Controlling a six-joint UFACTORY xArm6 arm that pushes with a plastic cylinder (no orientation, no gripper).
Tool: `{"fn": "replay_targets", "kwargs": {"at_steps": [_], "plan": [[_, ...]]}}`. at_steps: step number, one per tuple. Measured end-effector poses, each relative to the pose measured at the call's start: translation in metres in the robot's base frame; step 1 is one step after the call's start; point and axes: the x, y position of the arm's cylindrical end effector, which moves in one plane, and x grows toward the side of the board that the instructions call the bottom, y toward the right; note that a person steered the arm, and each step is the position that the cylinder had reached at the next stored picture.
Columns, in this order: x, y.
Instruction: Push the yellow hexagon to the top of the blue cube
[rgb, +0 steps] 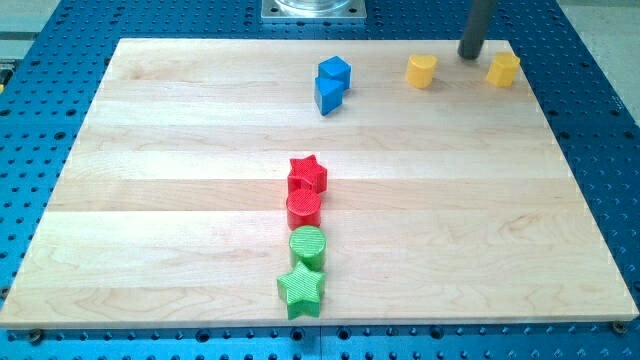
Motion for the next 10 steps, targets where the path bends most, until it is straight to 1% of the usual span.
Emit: {"fn": "replay_targets", "kwargs": {"at_steps": [1, 2, 3, 4, 5, 6, 7, 8, 9, 10], "plan": [[0.000, 0.041], [0.032, 0.060], [0.077, 0.060], [0.087, 0.040], [0.074, 0.018], [0.071, 0.016], [0.079, 0.022], [0.078, 0.055], [0.052, 0.047], [0.027, 0.016]]}}
